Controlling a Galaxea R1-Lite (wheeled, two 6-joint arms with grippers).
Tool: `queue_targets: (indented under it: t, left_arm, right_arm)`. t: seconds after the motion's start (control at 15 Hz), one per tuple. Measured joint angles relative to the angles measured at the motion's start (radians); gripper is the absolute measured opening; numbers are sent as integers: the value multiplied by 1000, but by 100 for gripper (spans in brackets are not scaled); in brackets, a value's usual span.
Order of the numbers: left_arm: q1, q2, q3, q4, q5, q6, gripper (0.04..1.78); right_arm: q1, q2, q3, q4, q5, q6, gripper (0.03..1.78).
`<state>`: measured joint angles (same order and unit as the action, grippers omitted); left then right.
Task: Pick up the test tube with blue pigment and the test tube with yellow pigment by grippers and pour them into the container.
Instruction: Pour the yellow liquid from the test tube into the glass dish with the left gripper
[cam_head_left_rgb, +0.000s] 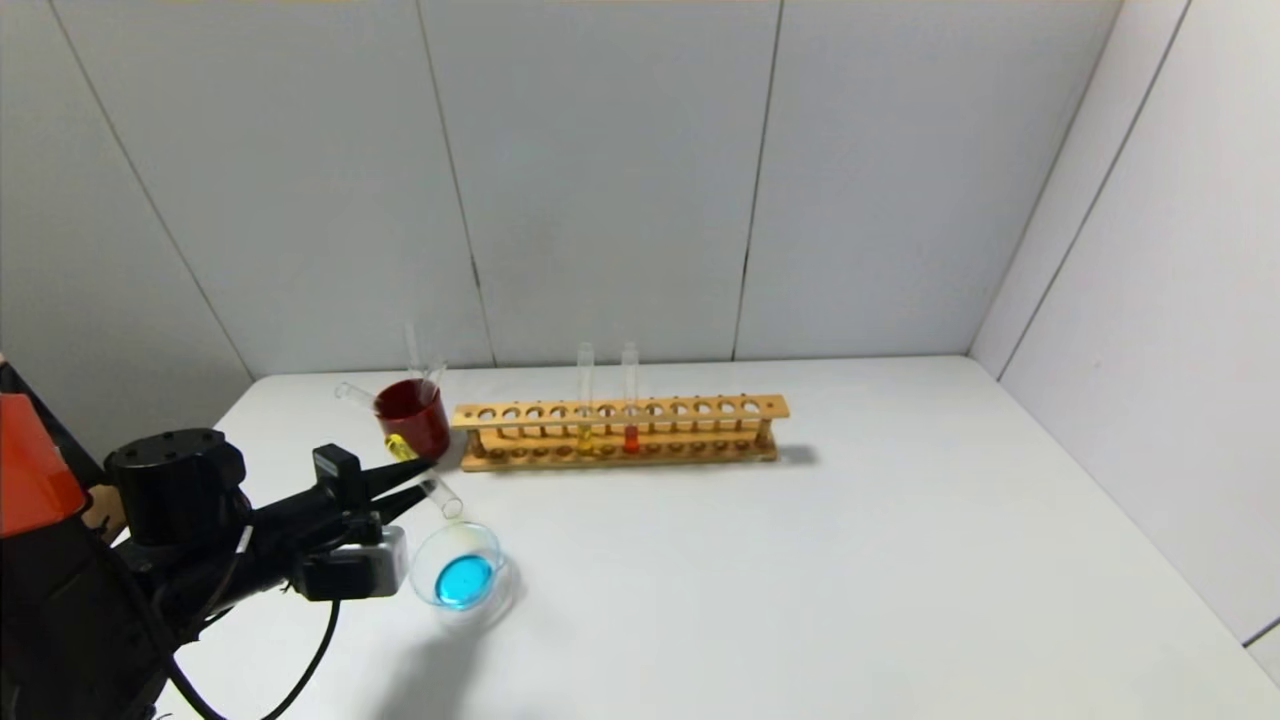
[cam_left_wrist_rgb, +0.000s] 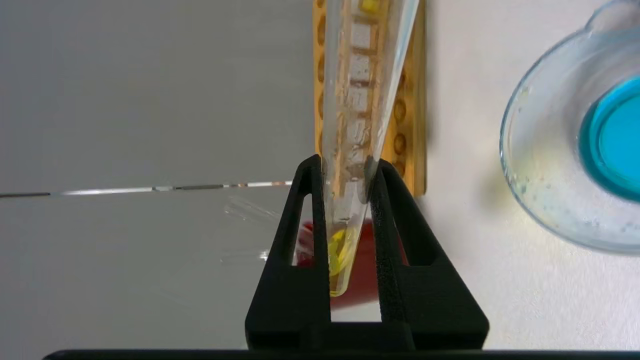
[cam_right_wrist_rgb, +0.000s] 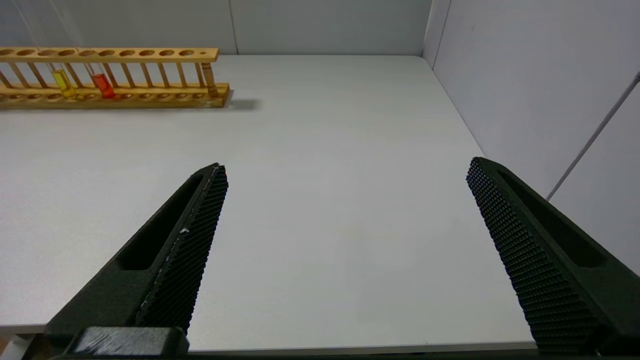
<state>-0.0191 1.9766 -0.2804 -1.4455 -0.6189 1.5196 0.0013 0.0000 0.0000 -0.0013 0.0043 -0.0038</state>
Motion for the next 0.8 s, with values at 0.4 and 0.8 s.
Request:
queue_targets:
  t: [0.4, 0.8]
  left_arm:
    - [-24, 17, -13, 1, 8, -10, 31]
    - [-46, 43, -34, 0, -10, 10, 31]
  right_arm:
    - [0, 0, 0, 0, 0, 0, 175]
    - [0, 0, 0, 0, 0, 0, 175]
